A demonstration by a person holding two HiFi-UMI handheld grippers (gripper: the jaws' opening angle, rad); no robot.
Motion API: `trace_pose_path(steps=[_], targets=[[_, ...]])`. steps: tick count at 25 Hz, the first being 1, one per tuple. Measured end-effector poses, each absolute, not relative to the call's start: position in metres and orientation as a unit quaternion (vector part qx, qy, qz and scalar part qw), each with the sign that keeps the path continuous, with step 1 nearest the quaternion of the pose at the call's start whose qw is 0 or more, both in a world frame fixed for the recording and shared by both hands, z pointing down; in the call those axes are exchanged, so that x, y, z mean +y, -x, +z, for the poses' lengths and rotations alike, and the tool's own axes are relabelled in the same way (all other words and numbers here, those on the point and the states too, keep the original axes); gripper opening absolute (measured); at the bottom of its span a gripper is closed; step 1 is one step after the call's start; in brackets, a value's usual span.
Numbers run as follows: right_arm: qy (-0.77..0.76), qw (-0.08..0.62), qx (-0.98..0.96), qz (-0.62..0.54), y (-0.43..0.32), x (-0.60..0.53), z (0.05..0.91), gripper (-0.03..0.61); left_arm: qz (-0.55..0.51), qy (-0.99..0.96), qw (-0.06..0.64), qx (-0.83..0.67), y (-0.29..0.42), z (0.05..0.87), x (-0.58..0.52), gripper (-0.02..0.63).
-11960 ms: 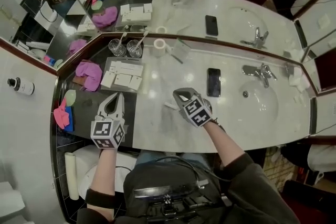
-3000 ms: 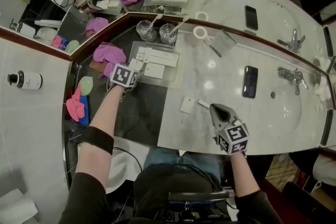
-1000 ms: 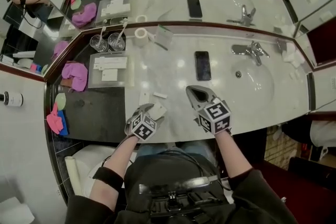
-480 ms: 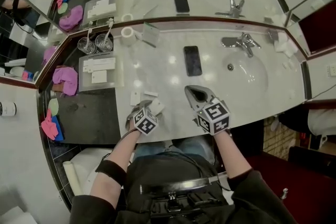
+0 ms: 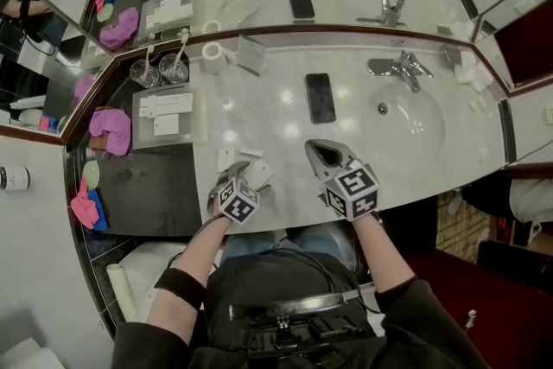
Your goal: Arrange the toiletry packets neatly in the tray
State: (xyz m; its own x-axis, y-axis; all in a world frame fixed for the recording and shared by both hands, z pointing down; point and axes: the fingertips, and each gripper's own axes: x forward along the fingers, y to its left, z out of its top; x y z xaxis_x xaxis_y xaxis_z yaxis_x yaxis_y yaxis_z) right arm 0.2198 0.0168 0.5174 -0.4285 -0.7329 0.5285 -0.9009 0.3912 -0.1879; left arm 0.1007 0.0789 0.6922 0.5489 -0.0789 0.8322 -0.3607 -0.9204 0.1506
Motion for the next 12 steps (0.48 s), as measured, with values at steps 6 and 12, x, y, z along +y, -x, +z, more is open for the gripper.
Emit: trace_pose_path(steps=[6,12], targets=[[-0.497,0.186,-0.817,0.225,-0.213,0.012,0.515,0.015,0.418,-0.883,0.141,-0.162,-0.086,0.653,0.057,0.273],[-0.487,0.192,-0.824,0.216,-0.199,0.004,0.511,0.015,0.357,-0.893,0.127,-0.241,-0.048,0.604,0.024,0.027]])
